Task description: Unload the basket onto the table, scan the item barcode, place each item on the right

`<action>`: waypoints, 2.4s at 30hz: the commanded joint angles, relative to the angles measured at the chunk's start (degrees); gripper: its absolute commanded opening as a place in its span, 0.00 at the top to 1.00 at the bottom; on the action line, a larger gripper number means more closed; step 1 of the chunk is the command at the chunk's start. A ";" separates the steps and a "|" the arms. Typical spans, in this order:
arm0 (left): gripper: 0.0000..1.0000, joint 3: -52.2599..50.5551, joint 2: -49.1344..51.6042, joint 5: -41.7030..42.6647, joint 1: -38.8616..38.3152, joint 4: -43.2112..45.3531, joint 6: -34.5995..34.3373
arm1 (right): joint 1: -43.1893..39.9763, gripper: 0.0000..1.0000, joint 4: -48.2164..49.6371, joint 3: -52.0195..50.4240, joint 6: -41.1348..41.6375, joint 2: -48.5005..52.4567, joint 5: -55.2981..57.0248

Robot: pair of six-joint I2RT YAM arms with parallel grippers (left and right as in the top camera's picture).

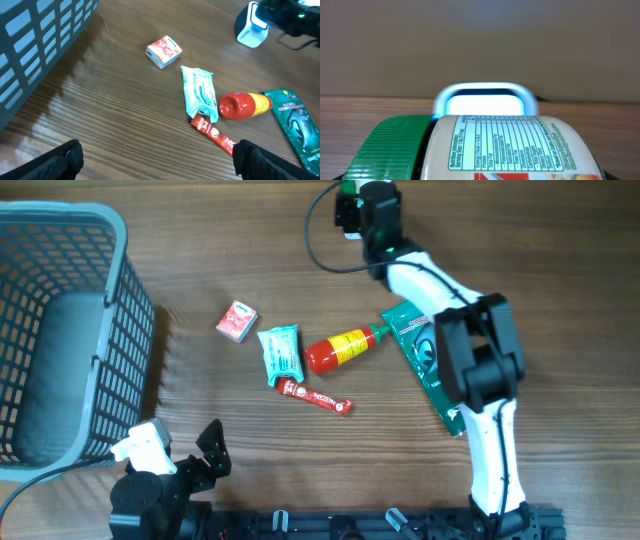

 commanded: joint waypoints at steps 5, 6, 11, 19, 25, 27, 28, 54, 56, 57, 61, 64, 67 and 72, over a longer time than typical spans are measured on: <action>0.00 -0.07 0.09 0.24 0.37 0.09 1.14 | -20.65 0.38 -19.76 1.70 -0.44 -13.25 10.99; 0.00 -0.07 0.09 0.24 0.37 0.09 1.14 | -23.37 0.38 -21.88 1.36 0.66 -12.83 10.99; 0.00 -0.07 0.09 0.24 0.37 0.09 1.14 | -41.22 0.37 -27.30 -2.60 3.56 -9.62 9.70; 0.00 -0.07 0.09 0.24 0.37 0.09 1.14 | -59.19 0.32 -30.16 -6.14 4.52 -3.04 7.93; 0.00 -0.07 0.09 0.24 0.37 0.09 1.14 | -62.12 0.00 -31.87 -5.88 8.79 -6.10 6.93; 0.00 -0.07 0.09 0.24 0.37 0.09 1.14 | -61.68 0.00 -32.11 -5.88 11.56 -10.14 4.44; 0.00 -0.07 0.09 0.24 0.37 0.09 1.14 | -61.33 0.00 -32.44 -5.88 13.44 -13.05 3.30; 0.00 -0.07 0.09 0.24 0.37 0.09 1.14 | -1.51 0.00 -72.35 -6.16 53.00 -36.41 -29.00; 0.00 -0.07 0.09 0.24 0.37 0.09 1.14 | 2.34 0.00 -72.46 -6.16 54.36 -30.71 -31.39; 0.00 -0.07 0.09 0.24 0.37 0.09 1.14 | 4.85 0.00 -72.96 -6.16 59.80 -26.80 -31.78; 0.00 -0.07 0.09 0.24 0.37 0.09 1.14 | 10.34 0.00 -73.11 -6.14 68.46 -16.96 -35.43; 0.00 -0.07 0.09 0.24 0.37 0.09 1.14 | 12.94 0.00 -72.76 -6.14 69.96 -14.05 -35.74; 0.00 -0.07 0.09 0.24 0.37 0.09 1.14 | 14.86 0.00 -72.46 -6.14 73.59 -13.31 -32.37; 0.00 -0.07 0.09 0.24 0.37 0.09 1.14 | 16.76 0.01 -71.01 -6.16 80.54 -11.98 -27.15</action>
